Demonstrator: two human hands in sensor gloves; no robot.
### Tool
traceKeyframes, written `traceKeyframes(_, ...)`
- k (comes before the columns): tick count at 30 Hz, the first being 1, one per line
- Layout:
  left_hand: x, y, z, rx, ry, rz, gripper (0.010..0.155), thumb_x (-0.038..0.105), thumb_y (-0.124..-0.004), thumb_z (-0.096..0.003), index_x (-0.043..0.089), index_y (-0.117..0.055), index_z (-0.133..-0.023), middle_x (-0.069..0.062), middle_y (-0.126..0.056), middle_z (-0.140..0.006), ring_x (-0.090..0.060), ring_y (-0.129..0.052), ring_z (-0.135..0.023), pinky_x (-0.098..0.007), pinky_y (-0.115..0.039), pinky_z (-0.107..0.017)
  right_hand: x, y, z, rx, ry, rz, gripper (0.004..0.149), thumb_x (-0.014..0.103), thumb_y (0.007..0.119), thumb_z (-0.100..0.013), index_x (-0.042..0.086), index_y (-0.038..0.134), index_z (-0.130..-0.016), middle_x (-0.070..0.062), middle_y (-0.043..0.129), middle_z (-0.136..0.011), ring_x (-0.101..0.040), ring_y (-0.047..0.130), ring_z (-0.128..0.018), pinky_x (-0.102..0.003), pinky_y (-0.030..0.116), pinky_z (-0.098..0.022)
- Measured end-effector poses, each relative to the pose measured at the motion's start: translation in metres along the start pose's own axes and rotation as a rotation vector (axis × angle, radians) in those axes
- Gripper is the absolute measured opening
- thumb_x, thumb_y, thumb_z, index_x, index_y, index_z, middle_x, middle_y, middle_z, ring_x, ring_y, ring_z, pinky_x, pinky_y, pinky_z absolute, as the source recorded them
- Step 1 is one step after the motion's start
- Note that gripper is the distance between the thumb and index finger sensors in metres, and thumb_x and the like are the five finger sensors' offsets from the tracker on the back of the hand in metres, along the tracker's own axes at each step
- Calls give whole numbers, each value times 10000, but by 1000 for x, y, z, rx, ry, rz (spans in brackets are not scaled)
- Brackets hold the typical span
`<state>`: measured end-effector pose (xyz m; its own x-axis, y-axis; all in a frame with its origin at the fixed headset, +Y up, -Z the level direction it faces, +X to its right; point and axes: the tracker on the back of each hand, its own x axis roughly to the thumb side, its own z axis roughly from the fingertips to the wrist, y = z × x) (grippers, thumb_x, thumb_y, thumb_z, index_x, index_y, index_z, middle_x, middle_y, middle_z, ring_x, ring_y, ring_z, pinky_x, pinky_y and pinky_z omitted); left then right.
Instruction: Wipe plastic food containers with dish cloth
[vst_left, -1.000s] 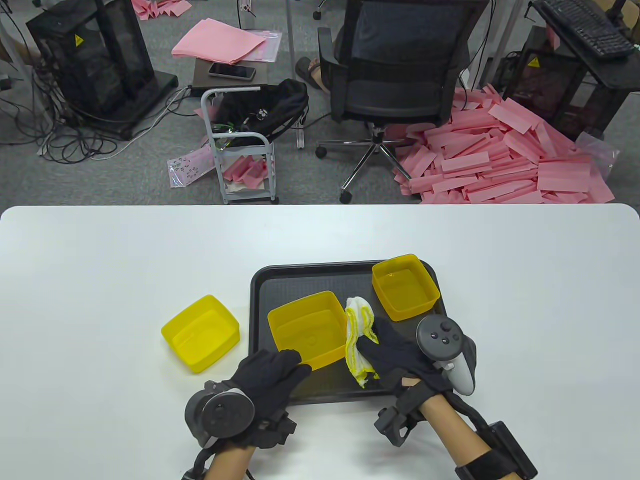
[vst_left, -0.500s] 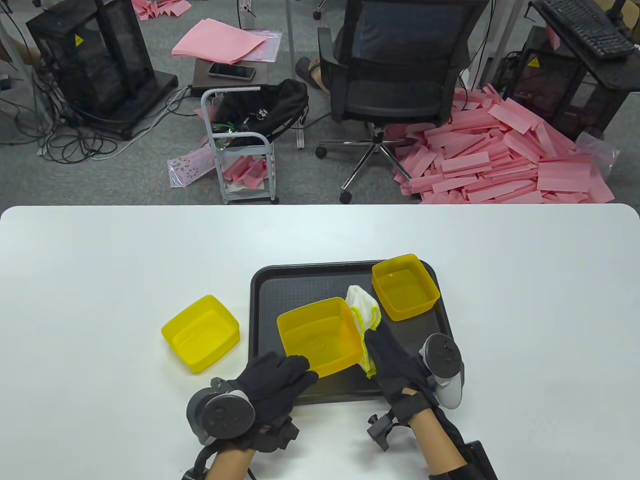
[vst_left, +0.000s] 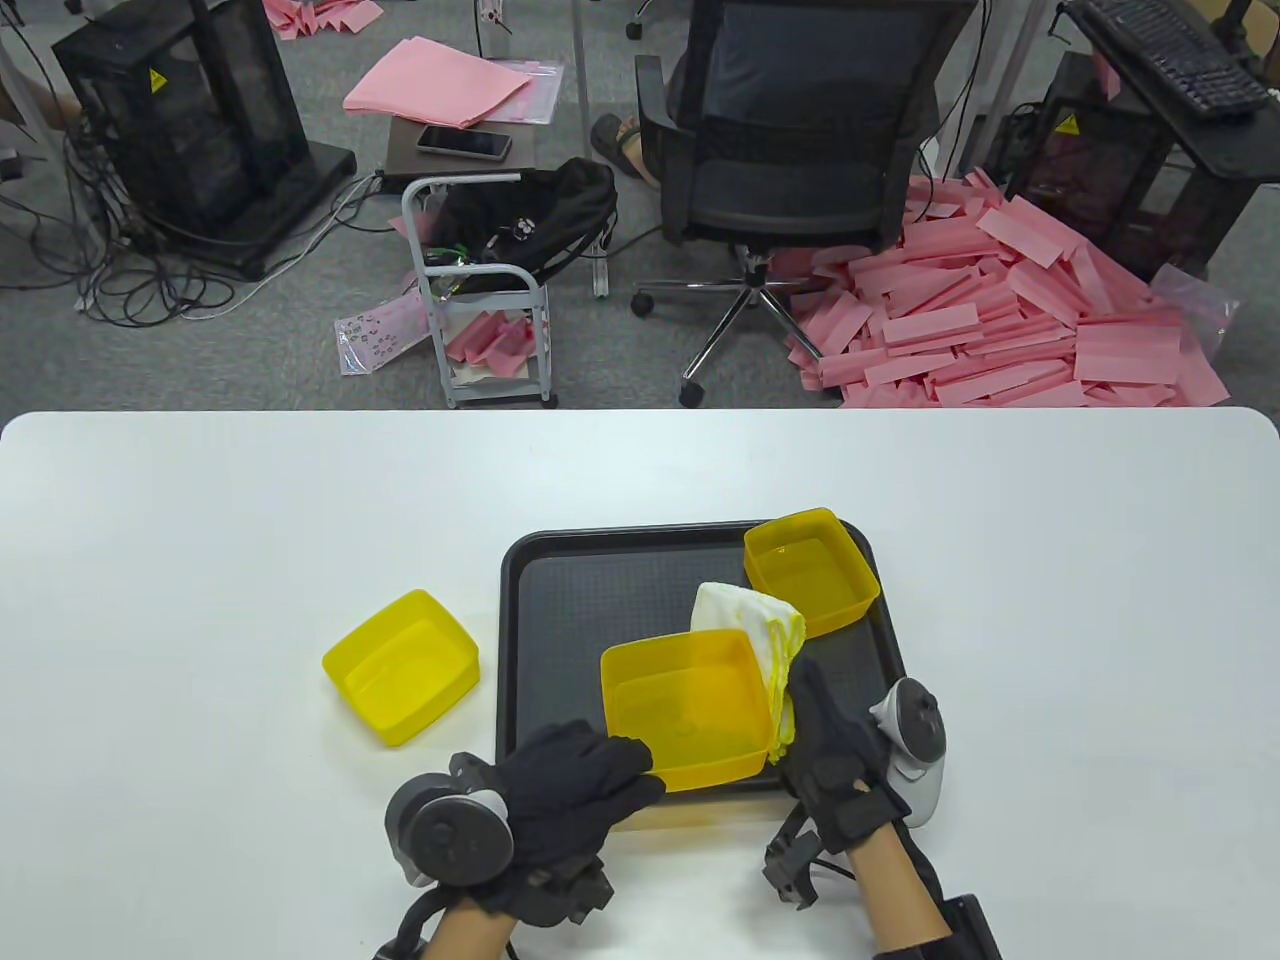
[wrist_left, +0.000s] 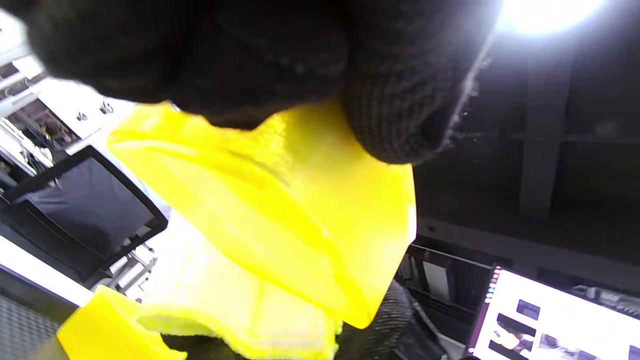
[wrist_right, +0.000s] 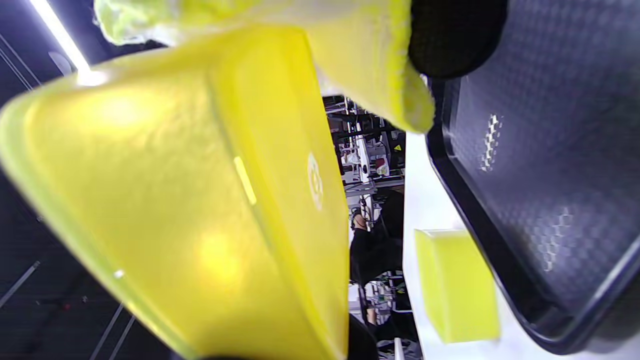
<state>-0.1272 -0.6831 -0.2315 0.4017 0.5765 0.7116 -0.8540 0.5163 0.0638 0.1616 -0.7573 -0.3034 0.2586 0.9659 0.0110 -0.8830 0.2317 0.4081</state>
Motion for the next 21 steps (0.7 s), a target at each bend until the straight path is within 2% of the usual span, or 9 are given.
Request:
traceKeyframes(3,0,-1,0,-20,-5,54,405,496,-879,-409,219,-987,-684,-18,-1001,-338,-247,-988,-273,-451,-859,-265,-1,-3,0,21,0,-71,675,703,387,-609,323,508,-1153,-164,564,-1160,-483,685,-904,-571,735,-614)
traceKeyframes(12,2,-4,-2,-49,-21,168,408,496,-862,-417,226,-975,-701,-18,-994,-361,-248,-985,-294,-453,-855,-280,-10,-2,0,160,26,-309,661,706,412,-621,307,604,-1112,-156,578,-1162,-493,674,-917,-581,729,-619)
traceKeyframes(17,10,-9,-3,-59,-51,268,404,489,-857,-425,225,-973,-708,-22,-995,-372,-254,-984,-305,-457,-853,-287,-22,15,-4,325,98,-430,670,712,417,-621,308,597,-1123,-163,535,-1188,-503,622,-959,-598,700,-642)
traceKeyframes(21,18,-13,-3,-67,-87,263,404,496,-848,-426,241,-968,-715,-15,-998,-385,-246,-989,-317,-451,-857,-295,-29,33,-5,401,123,-554,698,727,408,-611,302,559,-1144,-163,550,-1185,-496,656,-936,-576,720,-635)
